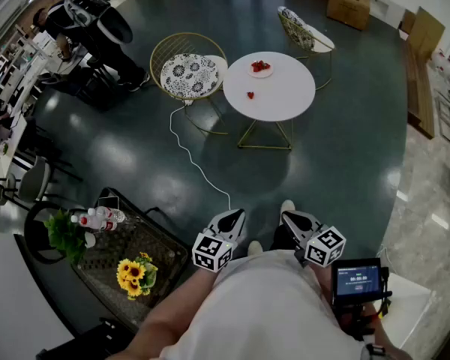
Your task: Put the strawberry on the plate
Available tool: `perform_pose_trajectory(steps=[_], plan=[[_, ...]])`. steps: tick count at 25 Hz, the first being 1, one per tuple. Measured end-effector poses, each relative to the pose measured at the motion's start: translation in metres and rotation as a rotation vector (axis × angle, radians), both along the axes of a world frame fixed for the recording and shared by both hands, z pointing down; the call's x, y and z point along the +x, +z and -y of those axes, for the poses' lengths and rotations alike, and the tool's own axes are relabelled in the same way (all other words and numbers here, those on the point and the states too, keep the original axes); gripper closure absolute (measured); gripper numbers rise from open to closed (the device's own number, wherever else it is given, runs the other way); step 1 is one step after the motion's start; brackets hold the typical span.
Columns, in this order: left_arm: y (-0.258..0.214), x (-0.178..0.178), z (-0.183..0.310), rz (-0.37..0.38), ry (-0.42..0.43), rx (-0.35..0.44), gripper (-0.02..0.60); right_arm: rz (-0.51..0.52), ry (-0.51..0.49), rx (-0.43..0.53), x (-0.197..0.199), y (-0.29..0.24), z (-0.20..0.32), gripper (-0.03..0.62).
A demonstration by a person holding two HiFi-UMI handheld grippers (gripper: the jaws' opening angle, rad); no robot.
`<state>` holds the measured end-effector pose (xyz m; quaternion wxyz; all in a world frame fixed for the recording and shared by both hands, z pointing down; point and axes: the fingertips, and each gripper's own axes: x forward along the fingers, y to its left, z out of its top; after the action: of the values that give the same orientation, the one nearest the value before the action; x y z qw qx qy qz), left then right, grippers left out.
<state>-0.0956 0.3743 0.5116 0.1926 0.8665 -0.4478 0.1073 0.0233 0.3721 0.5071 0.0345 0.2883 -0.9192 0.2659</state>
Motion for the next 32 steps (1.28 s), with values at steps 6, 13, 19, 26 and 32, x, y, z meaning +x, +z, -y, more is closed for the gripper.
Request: perform_pose_trajectory(steps=[6,13,19,26,32], plan=[[-0.002,0.004,-0.022,0.009,-0.002,-0.002,0.575,-0.008,0.031,-0.005,0.011,-0.005,-0.013,0.586],[-0.008,0.003,-0.031,0.013,-0.016,0.01,0.575,-0.009,0.024,0.007,0.008,-0.013,-0.015,0.586],[-0.012,-0.014,-0.04,0.011,-0.05,0.025,0.575,-0.006,0.007,0.008,-0.007,-0.014,-0.021,0.586],[-0.009,-0.029,-0.042,-0.004,-0.084,0.016,0.575,-0.013,-0.002,0.026,-0.015,-0.019,-0.022,0.586],[-0.012,-0.024,-0.037,-0.01,-0.067,0.029,0.575,-0.028,0.013,0.031,-0.01,-0.021,-0.019,0.586]])
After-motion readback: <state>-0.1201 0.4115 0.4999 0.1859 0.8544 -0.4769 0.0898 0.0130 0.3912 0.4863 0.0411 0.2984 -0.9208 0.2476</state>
